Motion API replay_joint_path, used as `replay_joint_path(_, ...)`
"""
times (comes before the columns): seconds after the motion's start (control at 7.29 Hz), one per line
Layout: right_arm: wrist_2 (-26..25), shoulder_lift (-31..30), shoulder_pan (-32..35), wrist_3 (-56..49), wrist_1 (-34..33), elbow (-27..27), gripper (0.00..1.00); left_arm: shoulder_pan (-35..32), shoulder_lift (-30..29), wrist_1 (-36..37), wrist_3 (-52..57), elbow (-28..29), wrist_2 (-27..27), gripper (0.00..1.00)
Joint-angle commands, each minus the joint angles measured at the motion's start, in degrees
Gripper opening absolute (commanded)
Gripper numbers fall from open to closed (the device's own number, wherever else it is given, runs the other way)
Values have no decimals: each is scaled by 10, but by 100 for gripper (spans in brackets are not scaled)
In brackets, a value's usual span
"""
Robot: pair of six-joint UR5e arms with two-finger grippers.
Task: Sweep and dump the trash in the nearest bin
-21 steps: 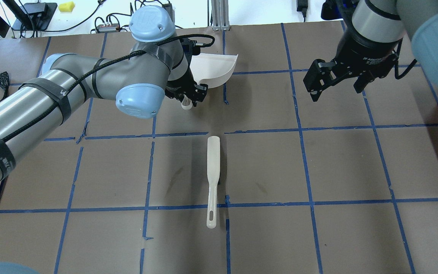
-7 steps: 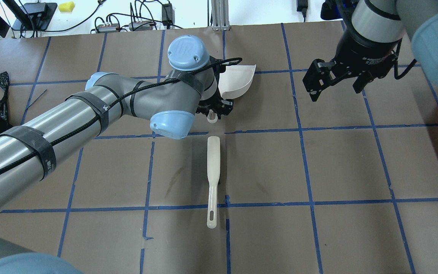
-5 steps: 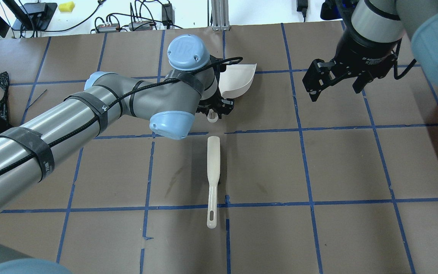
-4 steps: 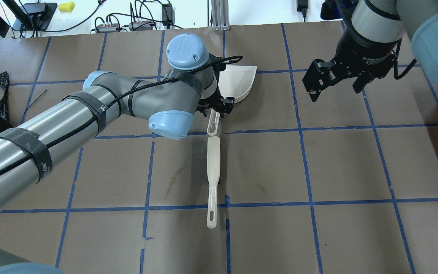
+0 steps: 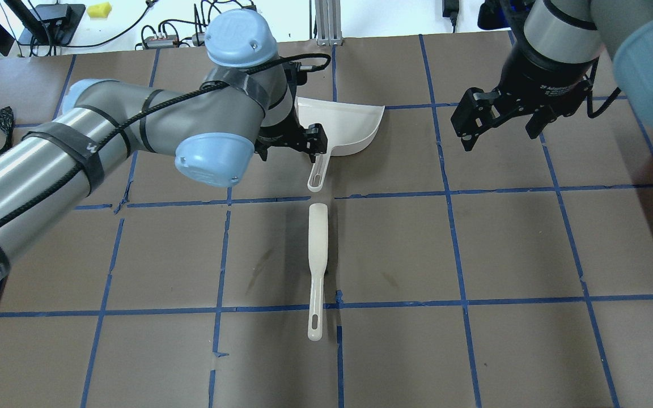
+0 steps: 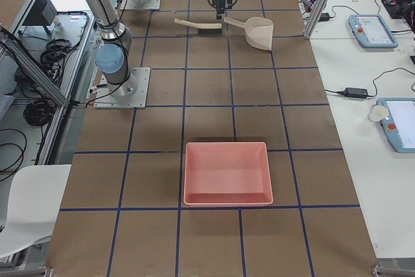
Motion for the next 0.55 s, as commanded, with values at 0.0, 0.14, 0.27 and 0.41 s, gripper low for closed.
replay_joint_path(0.0, 1, 0, 0, 0, 0, 0, 100, 21, 73, -107, 1, 8, 3, 100)
replay_joint_path(0.14, 1, 0, 0, 0, 0, 0, 100, 23, 94, -157, 1, 26, 4, 100)
replay_joint_path(0.27, 1, 0, 0, 0, 0, 0, 100, 24, 105, -215, 1, 57, 8, 100)
replay_joint_path(0.41, 1, 0, 0, 0, 0, 0, 100, 44, 107, -300, 2, 109, 42, 100)
